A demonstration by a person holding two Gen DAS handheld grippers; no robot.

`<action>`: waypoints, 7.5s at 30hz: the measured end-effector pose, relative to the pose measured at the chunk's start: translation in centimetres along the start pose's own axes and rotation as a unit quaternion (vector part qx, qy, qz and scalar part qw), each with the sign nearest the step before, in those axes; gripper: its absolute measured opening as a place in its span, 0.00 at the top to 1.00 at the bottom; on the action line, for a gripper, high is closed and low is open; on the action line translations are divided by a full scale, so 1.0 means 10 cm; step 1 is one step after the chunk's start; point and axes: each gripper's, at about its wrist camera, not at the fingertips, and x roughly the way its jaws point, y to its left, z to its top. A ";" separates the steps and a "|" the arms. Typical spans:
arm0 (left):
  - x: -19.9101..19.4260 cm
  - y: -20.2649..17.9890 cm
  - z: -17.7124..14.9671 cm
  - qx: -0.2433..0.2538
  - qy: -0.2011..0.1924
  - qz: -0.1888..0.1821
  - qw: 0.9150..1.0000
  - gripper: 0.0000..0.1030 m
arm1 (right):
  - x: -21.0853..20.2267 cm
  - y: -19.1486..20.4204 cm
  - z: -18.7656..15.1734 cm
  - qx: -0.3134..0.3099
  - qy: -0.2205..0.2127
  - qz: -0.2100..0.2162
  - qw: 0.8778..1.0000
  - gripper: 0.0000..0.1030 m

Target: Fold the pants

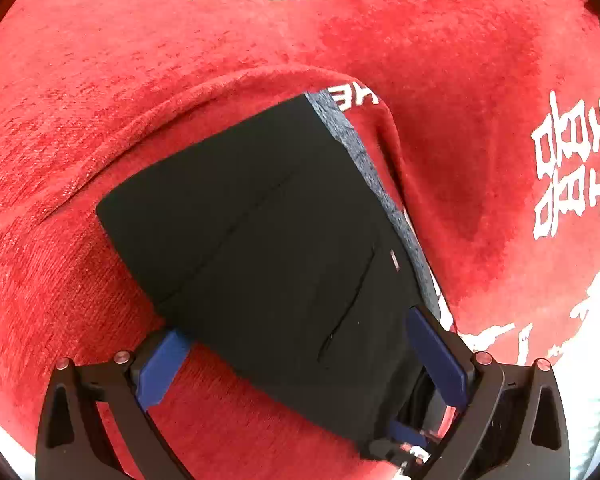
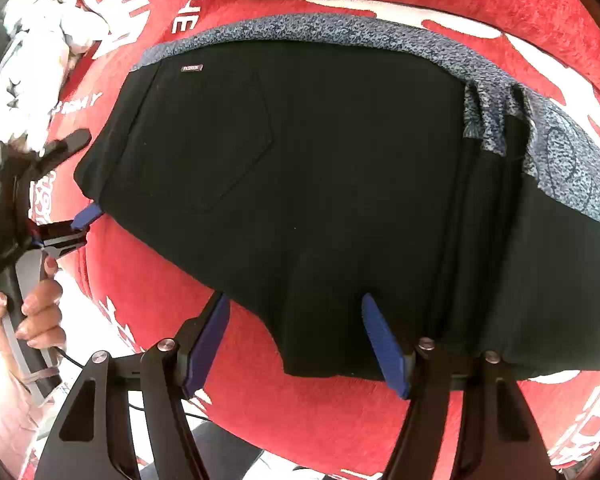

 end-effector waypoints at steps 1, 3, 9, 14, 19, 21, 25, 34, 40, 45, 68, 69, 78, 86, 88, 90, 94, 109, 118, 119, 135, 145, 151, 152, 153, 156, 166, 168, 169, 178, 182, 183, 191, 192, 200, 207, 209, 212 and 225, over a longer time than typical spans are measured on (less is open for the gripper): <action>-0.01 -0.05 -0.01 0.002 -0.002 0.007 1.000 0.00 | 0.01 0.02 0.01 0.000 0.000 -0.001 1.000 0.29; -0.01 -0.16 0.01 0.016 -0.005 0.000 1.000 0.00 | 0.02 0.03 0.01 0.000 0.001 -0.003 1.000 0.29; 0.10 -0.43 0.11 0.054 -0.014 0.015 0.998 0.00 | 0.04 0.03 0.01 0.000 0.000 -0.003 1.000 0.28; 0.24 -0.35 0.18 0.031 -0.005 0.047 0.998 0.02 | 0.01 0.08 0.03 -0.004 0.000 -0.008 1.000 0.28; 0.24 -0.42 0.13 0.095 -0.011 0.141 0.985 0.57 | -0.23 0.05 0.16 -0.002 -0.026 0.004 1.000 0.28; 0.22 -0.55 0.07 0.142 -0.021 0.166 0.976 0.62 | -0.40 0.02 0.29 0.003 -0.047 0.010 0.999 0.28; 0.31 -1.00 -0.28 0.325 -0.064 0.273 0.903 0.64 | -0.67 0.00 0.57 0.009 -0.069 0.037 0.997 0.28; 0.55 -1.16 -0.82 0.511 -0.109 0.375 0.766 0.64 | -0.80 0.58 1.46 -0.045 0.000 0.150 0.988 0.28; 0.57 -1.20 -0.88 0.528 -0.114 0.389 0.746 0.64 | -0.39 1.49 1.81 -0.135 0.098 0.161 0.973 0.28; 0.56 -1.25 -0.85 0.517 -0.115 0.383 0.756 0.64 | 0.10 1.84 1.86 -0.162 0.164 0.105 0.967 0.34; 0.07 -2.70 -1.62 0.590 -0.157 0.247 0.752 0.64 | -1.30 -0.09 1.13 -0.011 -0.041 0.335 0.941 0.86; 0.08 -2.81 -1.71 0.597 -0.156 0.238 0.751 0.64 | -1.33 -0.16 1.09 -0.006 -0.049 0.338 0.940 0.86; 0.50 -3.43 -2.49 0.642 -0.117 0.183 0.735 0.64 | -1.80 -1.22 0.43 0.046 -0.121 0.348 0.929 0.83; 1.12 -3.66 -3.26 0.684 -0.060 0.159 0.709 0.64 | -1.67 -2.27 -0.27 0.139 -0.155 0.350 0.913 0.82; 1.27 -3.67 -3.40 0.694 -0.049 0.158 0.701 0.64 | -1.62 -2.56 -0.42 0.153 -0.158 0.344 0.913 0.82; 1.47 -3.64 -3.58 0.708 -0.035 0.165 0.686 0.64 | -1.53 -2.76 -0.53 0.163 -0.159 0.334 0.915 0.82; 1.80 -3.48 -3.79 0.722 0.008 0.186 0.666 0.64 | -1.18 -3.12 -0.69 0.181 -0.142 0.310 0.923 0.82; 1.44 -3.36 -3.52 0.705 0.054 0.172 0.685 0.28 | -0.89 -3.32 -0.90 0.217 -0.129 0.250 0.935 0.75; 1.33 -3.09 -2.67 0.539 0.117 0.216 0.806 0.28 | -1.00 -3.03 -0.96 0.171 -0.128 0.084 0.973 0.65; 1.33 -3.05 -2.60 0.522 0.120 0.222 0.814 0.28 | -0.99 -3.01 -0.97 0.168 -0.128 0.072 0.975 0.64; 1.34 -2.93 -2.32 0.486 0.123 0.234 0.833 0.06 | -1.01 -2.91 -1.00 0.199 -0.118 0.032 0.972 0.47; 1.35 -2.81 -2.11 0.444 0.137 0.237 0.853 0.01 | -1.02 -2.96 -1.05 0.212 -0.115 0.033 0.970 0.37; 1.41 -2.77 -2.05 0.434 0.141 0.249 0.854 0.01 | -1.02 -2.99 -1.06 0.217 -0.113 0.034 0.969 0.33; 1.41 -2.77 -2.05 0.434 0.141 0.250 0.854 0.01 | -1.02 -3.00 -1.06 0.217 -0.113 0.033 0.969 0.33; 1.42 -2.77 -2.04 0.433 0.141 0.249 0.855 0.01 | -1.02 -3.00 -1.06 0.217 -0.112 0.033 0.969 0.33; 1.44 -2.78 -2.02 0.431 0.142 0.249 0.856 0.01 | -1.04 -3.01 -1.07 0.220 -0.112 0.036 0.969 0.32; 1.48 -2.80 -1.85 0.422 0.138 0.256 0.859 0.01 | -1.22 -3.11 -1.02 0.223 -0.138 0.051 0.964 0.31; 1.49 -2.79 -1.83 0.419 0.139 0.255 0.860 0.01 | -1.25 -3.13 -0.99 0.224 -0.143 0.054 0.963 0.29; 1.49 -2.79 -1.80 0.417 0.138 0.255 0.861 0.01 | -1.26 -3.13 -0.98 0.223 -0.144 0.056 0.963 0.28; 1.52 -2.72 -1.38 0.356 0.154 0.202 0.899 0.01 | -1.20 -3.06 -0.77 0.177 -0.149 0.091 0.969 0.21; 1.62 -2.64 -1.30 0.345 0.169 0.196 0.902 0.01 | -1.13 -3.15 -0.68 0.182 -0.139 0.107 0.968 0.21; 1.64 -2.63 -1.30 0.345 0.172 0.196 0.902 0.01 | -1.12 -3.16 -0.66 0.181 -0.137 0.112 0.967 0.21; 1.84 -2.65 -1.35 0.341 0.186 0.163 0.907 0.01 | -0.89 -3.09 -0.36 0.137 -0.104 0.130 0.976 0.21; 1.87 -2.65 -1.36 0.341 0.188 0.161 0.907 0.01 | -0.86 -3.07 -0.32 0.132 -0.101 0.129 0.978 0.20; 2.04 -2.65 -1.37 0.332 0.197 0.144 0.911 0.01 | -0.77 -3.07 -0.24 0.130 -0.093 0.145 0.976 0.17; 2.11 -2.56 -1.34 0.305 0.214 0.115 0.921 0.01 | -0.70 -3.17 -0.24 0.139 -0.099 0.188 0.967 0.15; 2.10 -2.56 -1.35 0.310 0.211 0.115 0.920 0.00 | -0.68 -3.19 -0.24 0.139 -0.100 0.196 0.966 0.14; 2.13 -2.57 -1.37 0.312 0.206 0.116 0.920 0.00 | -0.66 -3.19 -0.21 0.142 -0.101 0.203 0.964 0.11; 1.65 -2.69 -1.42 0.346 0.188 0.072 0.917 0.36 | -0.86 -3.29 -0.37 0.215 -0.116 0.259 0.935 0.50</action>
